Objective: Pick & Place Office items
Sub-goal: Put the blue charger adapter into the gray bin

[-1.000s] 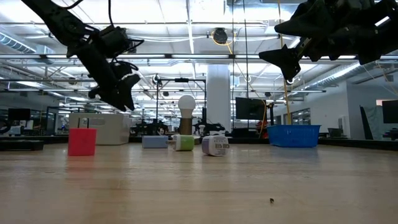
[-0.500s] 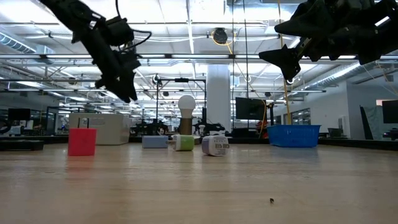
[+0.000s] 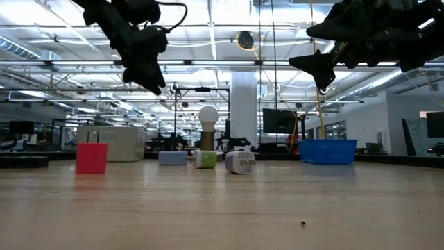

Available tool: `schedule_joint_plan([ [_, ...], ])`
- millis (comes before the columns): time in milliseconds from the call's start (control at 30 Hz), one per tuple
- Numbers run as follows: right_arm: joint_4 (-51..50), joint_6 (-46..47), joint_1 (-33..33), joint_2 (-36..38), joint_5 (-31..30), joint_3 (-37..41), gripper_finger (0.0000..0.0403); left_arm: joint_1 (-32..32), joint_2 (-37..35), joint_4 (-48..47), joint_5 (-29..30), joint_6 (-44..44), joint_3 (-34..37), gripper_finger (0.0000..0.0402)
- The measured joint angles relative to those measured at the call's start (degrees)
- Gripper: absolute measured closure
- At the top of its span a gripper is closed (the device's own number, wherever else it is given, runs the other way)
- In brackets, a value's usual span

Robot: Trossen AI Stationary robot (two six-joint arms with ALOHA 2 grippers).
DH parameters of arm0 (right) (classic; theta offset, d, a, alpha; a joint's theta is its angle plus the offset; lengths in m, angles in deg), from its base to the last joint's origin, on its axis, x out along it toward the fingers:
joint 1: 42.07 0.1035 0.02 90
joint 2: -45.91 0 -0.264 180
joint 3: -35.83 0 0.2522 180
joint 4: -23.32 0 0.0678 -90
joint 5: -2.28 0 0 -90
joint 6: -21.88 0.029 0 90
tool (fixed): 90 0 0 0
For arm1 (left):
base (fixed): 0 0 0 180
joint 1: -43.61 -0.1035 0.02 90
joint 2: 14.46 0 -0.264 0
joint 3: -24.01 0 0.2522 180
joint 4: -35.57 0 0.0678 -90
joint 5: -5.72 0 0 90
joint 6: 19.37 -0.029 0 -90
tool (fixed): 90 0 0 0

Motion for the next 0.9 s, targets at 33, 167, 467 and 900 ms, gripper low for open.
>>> schedule_joint_plan([
  [33,0.01,0.0,0.01,0.0,0.0,0.0,0.0101,1.18,0.0,0.05,0.45,-0.15,-0.14,0.0189],
  [167,0.01,0.0,-0.01,0.0,0.0,0.0,0.0101,5.12,0.0,0.08,2.58,0.47,-0.17,0.0144],
  [467,0.01,-0.01,-0.01,0.0,0.02,0.0,0.0101,10.99,0.16,2.49,7.86,-1.22,-0.08,0.0078],
  [900,-0.02,0.07,-0.01,0.0,0.05,0.0,0.0101,10.49,10.9,5.42,7.84,-4.95,0.05,0.0099],
])
